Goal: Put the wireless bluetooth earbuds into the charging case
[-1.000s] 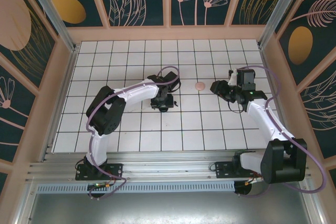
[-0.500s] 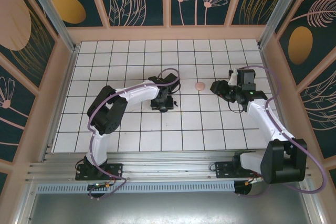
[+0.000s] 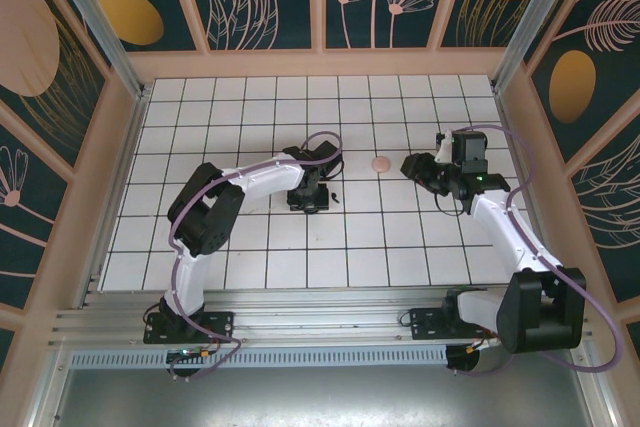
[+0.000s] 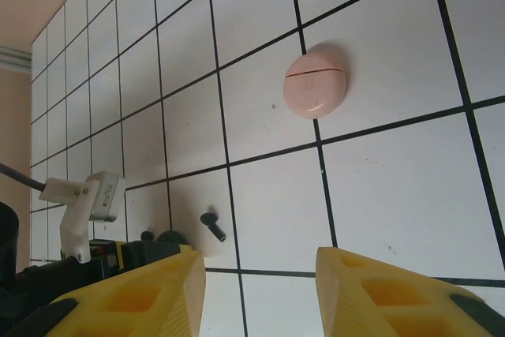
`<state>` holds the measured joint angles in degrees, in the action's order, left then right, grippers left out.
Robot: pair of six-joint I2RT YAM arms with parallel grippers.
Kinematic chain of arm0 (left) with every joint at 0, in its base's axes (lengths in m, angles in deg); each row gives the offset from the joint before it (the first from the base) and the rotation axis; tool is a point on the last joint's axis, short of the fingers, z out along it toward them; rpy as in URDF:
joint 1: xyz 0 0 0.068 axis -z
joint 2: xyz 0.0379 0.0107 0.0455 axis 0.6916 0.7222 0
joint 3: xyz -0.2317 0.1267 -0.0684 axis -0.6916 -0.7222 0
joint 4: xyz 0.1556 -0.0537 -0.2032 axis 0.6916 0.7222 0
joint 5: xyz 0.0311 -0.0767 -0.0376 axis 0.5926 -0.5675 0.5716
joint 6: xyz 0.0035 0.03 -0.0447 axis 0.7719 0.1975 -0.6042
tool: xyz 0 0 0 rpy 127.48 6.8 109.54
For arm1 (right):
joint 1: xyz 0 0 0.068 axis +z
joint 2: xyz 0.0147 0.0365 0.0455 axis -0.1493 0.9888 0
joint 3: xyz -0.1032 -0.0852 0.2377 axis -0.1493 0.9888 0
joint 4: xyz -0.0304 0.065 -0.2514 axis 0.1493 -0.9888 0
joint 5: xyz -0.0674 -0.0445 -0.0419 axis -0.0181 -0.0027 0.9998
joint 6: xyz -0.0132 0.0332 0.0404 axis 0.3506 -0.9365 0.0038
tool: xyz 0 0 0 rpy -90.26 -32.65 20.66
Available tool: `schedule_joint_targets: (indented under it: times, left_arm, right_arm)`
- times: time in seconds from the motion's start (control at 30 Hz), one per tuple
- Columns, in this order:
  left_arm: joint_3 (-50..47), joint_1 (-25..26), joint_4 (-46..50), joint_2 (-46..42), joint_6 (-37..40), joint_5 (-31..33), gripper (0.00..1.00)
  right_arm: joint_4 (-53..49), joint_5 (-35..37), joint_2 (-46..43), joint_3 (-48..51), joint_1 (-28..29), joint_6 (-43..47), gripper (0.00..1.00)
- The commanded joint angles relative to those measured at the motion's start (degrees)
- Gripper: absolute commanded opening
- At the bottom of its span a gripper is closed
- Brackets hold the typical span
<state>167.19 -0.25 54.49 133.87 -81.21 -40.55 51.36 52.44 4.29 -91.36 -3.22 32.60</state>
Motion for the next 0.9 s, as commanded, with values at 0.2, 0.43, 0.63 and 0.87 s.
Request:
schedule_joint_targets:
  times: [0.2,0.43,0.63,0.87]
  left_arm:
    - [-0.2,0.1,-5.6,-5.7,9.9,1.8,0.42]
    - [-5.2,0.1,-15.1,-12.7,21.0,0.9,0.39]
    - [-11.0,0.1,-25.1,-18.9,28.0,-2.7,0.38]
    - [-18.4,0.1,-36.5,-26.3,40.1,-10.1,0.36]
  right_arm:
    - [1.7,-6.9,-1.6,0.4,-0.1,2.8,0.42]
    - [3.3,-12.8,-0.4,0.5,-0.7,2.9,0.41]
    - [3.8,-16.6,-0.2,0.4,-0.7,3.1,0.41]
    - [7.9,-22.6,-0.6,2.6,-0.7,0.7,0.41]
